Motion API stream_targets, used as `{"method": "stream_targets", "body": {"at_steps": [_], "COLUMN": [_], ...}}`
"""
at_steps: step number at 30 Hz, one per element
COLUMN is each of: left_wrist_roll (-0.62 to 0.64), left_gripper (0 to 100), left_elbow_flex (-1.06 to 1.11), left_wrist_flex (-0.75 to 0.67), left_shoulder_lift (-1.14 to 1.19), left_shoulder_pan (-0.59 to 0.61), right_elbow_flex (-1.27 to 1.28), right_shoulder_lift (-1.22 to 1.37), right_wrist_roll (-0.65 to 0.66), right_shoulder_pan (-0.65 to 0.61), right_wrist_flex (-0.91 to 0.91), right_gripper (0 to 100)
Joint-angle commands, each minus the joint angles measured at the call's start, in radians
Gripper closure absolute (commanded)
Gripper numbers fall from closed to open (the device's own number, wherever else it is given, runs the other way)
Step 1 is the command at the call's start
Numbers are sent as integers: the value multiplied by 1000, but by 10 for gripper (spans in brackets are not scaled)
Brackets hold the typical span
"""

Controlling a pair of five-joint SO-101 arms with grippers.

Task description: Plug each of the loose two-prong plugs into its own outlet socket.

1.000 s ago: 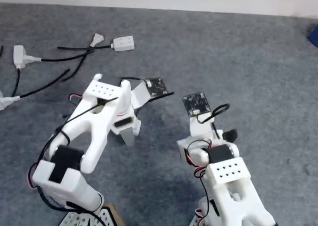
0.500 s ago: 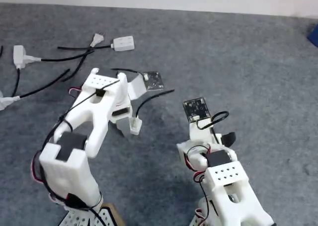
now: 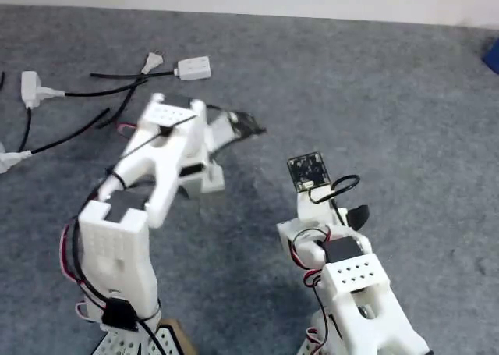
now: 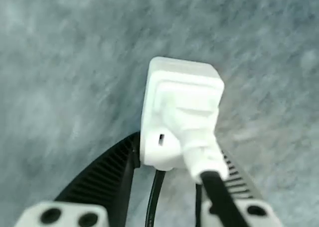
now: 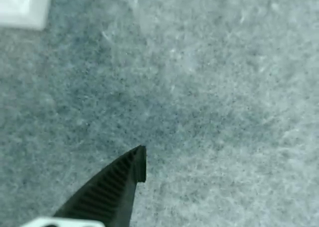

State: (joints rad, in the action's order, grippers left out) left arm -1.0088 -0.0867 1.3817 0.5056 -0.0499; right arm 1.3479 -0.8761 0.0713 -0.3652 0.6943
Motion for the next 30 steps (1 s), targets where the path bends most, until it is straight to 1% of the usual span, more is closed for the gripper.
{"method": "stream_targets", "body": {"at_steps": [1, 4, 8, 12, 16, 20, 22, 24, 27, 30], "left_wrist_roll": [94, 160, 161, 160, 127, 130, 130, 129, 126, 126], "left_gripper": [994, 994, 994, 994, 993, 991, 956, 882, 762, 695], "left_elbow_flex": [-223, -352, -473, -532, -539, -542, -542, -538, -538, -542], "left_wrist_flex": [89, 140, 222, 229, 229, 229, 229, 229, 229, 229], "left_shoulder_lift": [-4, -2, -2, -2, -1, -1, -1, 1, 2, 33], "left_shoulder_pan": [179, 308, 493, 679, 794, 886, 921, 949, 961, 958], "right_elbow_flex": [-7, -7, -5, -5, -5, -5, -5, -5, -5, -5], "right_shoulder_lift": [-21, -22, -22, -22, -19, -19, -19, -18, -16, -18], "right_wrist_roll": [-9, -9, -9, -12, -14, -14, -14, -14, -14, -14], "right_shoulder_pan": [7, 7, 7, 7, 7, 7, 7, 7, 7, 7], "right_wrist_flex": [-18, -18, -18, -18, -18, -16, -16, -16, -16, -16], "right_gripper": [452, 452, 452, 452, 452, 452, 452, 452, 452, 452]}}
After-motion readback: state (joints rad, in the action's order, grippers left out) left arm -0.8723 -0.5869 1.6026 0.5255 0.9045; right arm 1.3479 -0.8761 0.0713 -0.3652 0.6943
